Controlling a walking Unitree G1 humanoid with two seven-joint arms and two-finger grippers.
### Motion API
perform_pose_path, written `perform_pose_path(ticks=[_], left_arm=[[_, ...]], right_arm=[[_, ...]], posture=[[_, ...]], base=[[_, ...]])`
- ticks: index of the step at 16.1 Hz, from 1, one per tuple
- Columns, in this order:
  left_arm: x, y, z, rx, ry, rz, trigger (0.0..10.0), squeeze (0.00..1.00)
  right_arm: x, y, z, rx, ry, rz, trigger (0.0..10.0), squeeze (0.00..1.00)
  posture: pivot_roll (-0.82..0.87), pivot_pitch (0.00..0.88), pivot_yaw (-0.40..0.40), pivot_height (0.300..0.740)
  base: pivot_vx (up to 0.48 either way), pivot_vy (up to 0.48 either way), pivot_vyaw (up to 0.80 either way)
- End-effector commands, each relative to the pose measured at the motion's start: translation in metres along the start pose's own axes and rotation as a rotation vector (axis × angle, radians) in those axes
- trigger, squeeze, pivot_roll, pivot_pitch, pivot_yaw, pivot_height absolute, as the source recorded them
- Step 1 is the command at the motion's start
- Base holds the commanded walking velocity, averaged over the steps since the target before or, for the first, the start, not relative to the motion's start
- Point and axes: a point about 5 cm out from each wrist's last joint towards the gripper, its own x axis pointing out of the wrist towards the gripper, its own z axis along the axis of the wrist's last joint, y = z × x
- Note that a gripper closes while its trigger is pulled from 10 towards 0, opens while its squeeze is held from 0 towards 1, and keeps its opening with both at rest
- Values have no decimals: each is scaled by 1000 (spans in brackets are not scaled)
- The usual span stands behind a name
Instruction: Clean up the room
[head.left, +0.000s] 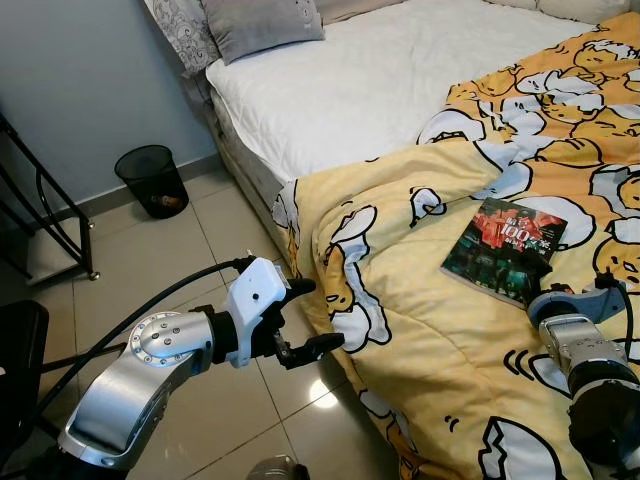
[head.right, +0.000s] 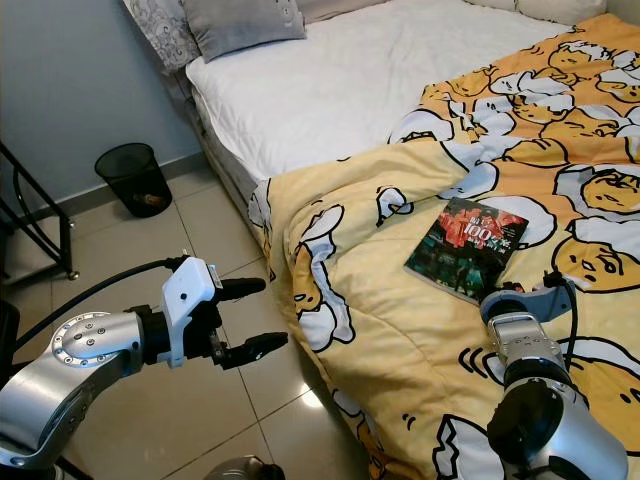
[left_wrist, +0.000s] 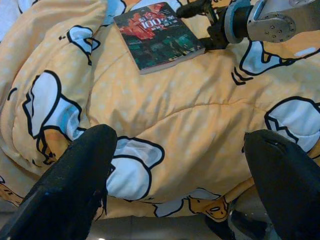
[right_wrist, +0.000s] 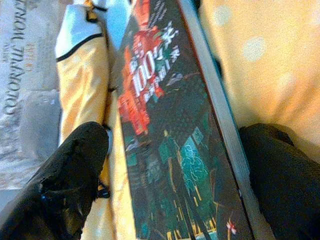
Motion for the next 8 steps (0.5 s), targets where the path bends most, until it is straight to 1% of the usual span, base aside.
perform_pose_path(ticks=[1,2,4,6,7,8], left_arm=[[-4,3,2,8,6,9,10000,639],[-5,3,2,8,7,9,10000,635],[-4,3,2,8,6,9,10000,635],[-3,3,2,8,5,10,10000,631],[-4,2,2,9,7,11,10000,635],[-4,2,1,8,10,11,10000,631]], right_arm=[[5,15,-3,42,14,77,10000,0],[5,18,-2,48,13,94,10000,0],[6,21,-3,27,26,112,10000,0],[5,13,-15,-73,76,26,10000,0],[4,5,-25,-145,114,-26,10000,0],[2,2,-33,-171,142,-46,10000,0]], posture=[[187,48,128,740],[184,45,127,740],[182,40,125,740],[183,34,121,740],[187,34,120,740],[187,32,121,740]], base=[[0,0,0],[0,0,0],[0,0,0],[0,0,0],[0,0,0],[0,0,0]])
